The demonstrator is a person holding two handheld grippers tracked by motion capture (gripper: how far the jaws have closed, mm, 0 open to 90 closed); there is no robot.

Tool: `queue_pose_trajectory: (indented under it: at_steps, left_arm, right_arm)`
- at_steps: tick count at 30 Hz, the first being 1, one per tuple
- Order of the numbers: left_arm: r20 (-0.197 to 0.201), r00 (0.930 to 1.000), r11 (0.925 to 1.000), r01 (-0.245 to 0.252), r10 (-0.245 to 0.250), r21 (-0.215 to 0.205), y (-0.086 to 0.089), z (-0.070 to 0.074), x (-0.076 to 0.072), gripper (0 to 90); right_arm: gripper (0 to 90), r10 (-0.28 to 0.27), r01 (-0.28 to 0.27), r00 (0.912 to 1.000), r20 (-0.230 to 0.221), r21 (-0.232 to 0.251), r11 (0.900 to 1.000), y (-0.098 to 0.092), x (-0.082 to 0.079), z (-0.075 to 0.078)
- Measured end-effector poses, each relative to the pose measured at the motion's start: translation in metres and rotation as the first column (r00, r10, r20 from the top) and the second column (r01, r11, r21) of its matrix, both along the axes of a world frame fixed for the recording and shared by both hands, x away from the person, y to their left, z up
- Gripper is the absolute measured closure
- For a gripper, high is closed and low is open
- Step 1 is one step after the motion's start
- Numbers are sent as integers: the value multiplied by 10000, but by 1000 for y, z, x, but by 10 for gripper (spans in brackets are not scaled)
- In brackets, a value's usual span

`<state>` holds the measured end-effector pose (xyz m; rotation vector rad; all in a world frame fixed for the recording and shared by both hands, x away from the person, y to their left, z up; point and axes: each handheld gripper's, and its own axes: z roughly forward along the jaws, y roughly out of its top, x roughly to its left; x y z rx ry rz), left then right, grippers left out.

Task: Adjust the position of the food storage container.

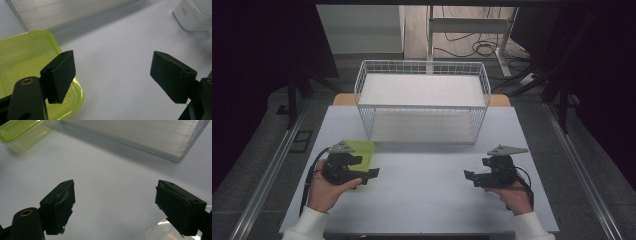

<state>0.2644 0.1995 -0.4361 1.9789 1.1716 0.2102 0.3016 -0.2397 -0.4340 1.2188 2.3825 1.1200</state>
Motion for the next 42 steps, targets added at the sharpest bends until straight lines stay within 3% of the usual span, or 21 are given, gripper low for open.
queue_pose_trajectory:
  at_steps: [7, 8, 20, 26, 34, 38, 42]
  left_arm:
    - [-156, 9998, 10000, -93, 93, 13, 2, -3, -3, 198]
    - [-157, 9999, 9999, -52, 55, 164, 2, -3, -3, 196]
    - [-165, 9998, 9999, -51, 53, 127, 5, 5, -4, 192]
    - [-80, 9991, 9991, -418, 418, 74, 23, 13, -11, 201]
    - [-328, 9965, 9970, -758, 763, 173, 43, 9, -5, 210]
    - [-502, 9907, 9916, -1246, 1263, 356, 62, 4, -6, 251]
    - [-823, 9750, 9781, -2031, 2064, 464, 81, 0, -6, 348]
  right_arm:
    - [166, -77, 77, 9999, 70, 75, 9999, 1, -1, 1]
    - [166, -76, 76, 10000, 54, 69, 9999, 1, -2, 1]
    - [183, 76, -76, 10000, -21, 144, 9999, 2, -5, 5]
    - [191, 161, -161, 9998, -78, 49, 9999, 9, -1, 8]
    - [191, 196, -204, 9993, -328, -258, 9995, 17, 8, 3]
    - [191, 229, -242, 9992, -340, -362, 9991, 18, 11, 2]
    - [191, 203, -214, 9992, -338, -331, 9992, 20, 9, 4]
